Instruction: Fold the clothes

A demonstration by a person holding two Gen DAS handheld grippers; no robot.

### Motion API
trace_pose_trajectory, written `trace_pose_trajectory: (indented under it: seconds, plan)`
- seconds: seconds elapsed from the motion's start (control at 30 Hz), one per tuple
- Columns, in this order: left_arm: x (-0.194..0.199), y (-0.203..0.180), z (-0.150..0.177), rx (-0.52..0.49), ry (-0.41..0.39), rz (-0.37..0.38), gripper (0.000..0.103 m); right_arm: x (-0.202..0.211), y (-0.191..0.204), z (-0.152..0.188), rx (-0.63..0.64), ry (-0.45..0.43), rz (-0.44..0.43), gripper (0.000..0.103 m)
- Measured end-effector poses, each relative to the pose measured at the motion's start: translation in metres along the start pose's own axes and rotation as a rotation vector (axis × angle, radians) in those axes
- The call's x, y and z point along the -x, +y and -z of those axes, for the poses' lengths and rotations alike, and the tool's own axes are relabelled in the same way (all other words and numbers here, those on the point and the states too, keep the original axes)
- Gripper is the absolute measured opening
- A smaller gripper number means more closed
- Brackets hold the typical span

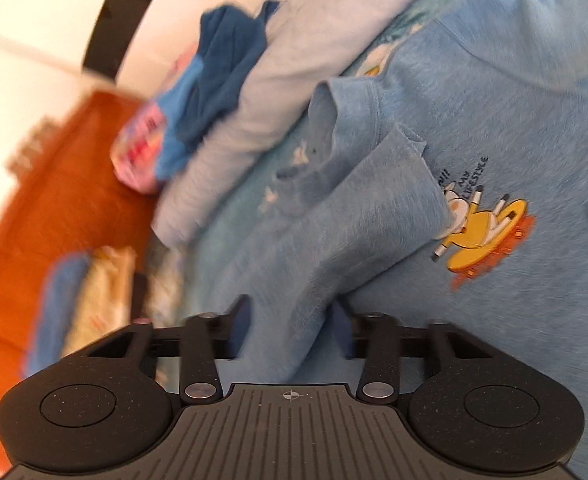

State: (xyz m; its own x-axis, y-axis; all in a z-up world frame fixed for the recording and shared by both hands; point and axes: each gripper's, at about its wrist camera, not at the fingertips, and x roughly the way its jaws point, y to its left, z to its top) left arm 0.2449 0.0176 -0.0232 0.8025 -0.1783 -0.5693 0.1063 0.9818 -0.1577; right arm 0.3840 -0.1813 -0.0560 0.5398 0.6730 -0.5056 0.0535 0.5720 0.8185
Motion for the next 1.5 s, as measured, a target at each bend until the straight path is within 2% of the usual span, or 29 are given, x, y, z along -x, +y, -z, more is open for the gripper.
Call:
trace_pose_trajectory:
  seconds: [0.07, 0.1, 0.13, 0.4, 0.47, 0.53, 0.63, 0.67, 0.77, 0.93, 1.1, 1.17, 1.23, 1.3, 1.33, 1.37, 1.5]
  plan:
    - [0.0, 0.0, -0.001, -0.002, -0.002, 0.004, 0.06, -0.002, -0.006, -0.003, -0.067, -0.015, -0.039, 0.012]
    - [-0.001, 0.0, -0.001, -0.003, -0.003, 0.006, 0.06, -0.002, -0.008, -0.004, -0.081, -0.026, -0.053, 0.011]
    - [-0.002, 0.001, -0.002, -0.003, -0.002, 0.008, 0.06, 0.001, -0.004, -0.004, -0.046, -0.044, -0.055, 0.007]
    - [-0.024, 0.001, -0.029, -0.02, -0.029, 0.008, 0.063, 0.021, 0.032, -0.019, 0.157, -0.163, -0.049, 0.003]
    - [-0.032, 0.007, -0.036, 0.013, -0.034, -0.003, 0.064, 0.032, 0.045, -0.025, 0.233, -0.212, -0.047, 0.003]
    - [-0.033, 0.017, -0.04, 0.097, -0.04, -0.022, 0.064, 0.052, 0.054, -0.032, 0.318, -0.283, -0.024, 0.003]
    - [-0.03, 0.022, -0.037, 0.138, -0.025, 0.0, 0.064, 0.072, 0.055, -0.038, 0.429, -0.342, 0.064, 0.003]
    - [-0.029, 0.02, -0.035, 0.122, -0.017, 0.001, 0.064, 0.076, 0.052, -0.041, 0.454, -0.348, 0.097, 0.003]
    - [-0.022, 0.014, -0.031, 0.09, -0.009, 0.004, 0.067, 0.069, 0.023, -0.046, 0.413, -0.276, 0.215, 0.003]
    - [-0.018, 0.014, -0.025, 0.093, 0.017, 0.008, 0.068, 0.062, -0.012, -0.044, 0.329, -0.233, 0.29, 0.003]
    - [-0.016, 0.013, -0.023, 0.087, 0.025, 0.007, 0.069, 0.08, -0.009, -0.041, 0.349, -0.297, 0.269, 0.003]
    - [-0.016, 0.011, -0.023, 0.082, 0.029, 0.004, 0.07, 0.078, -0.009, -0.043, 0.337, -0.27, 0.299, 0.003]
    - [-0.016, 0.01, -0.022, 0.078, 0.029, 0.007, 0.072, 0.076, -0.019, -0.044, 0.295, -0.244, 0.286, 0.004]
    - [-0.016, 0.009, -0.021, 0.068, 0.03, 0.006, 0.072, 0.075, -0.025, -0.041, 0.282, -0.233, 0.26, 0.011]
    - [-0.016, 0.008, -0.021, 0.06, 0.032, 0.004, 0.072, 0.073, -0.027, -0.041, 0.266, -0.22, 0.259, 0.021]
    - [-0.017, 0.007, -0.021, 0.052, 0.033, 0.002, 0.073, 0.07, -0.028, -0.041, 0.247, -0.206, 0.255, 0.024]
    - [-0.018, 0.007, -0.02, 0.04, 0.036, 0.001, 0.073, 0.062, -0.032, -0.048, 0.195, -0.22, 0.237, 0.024]
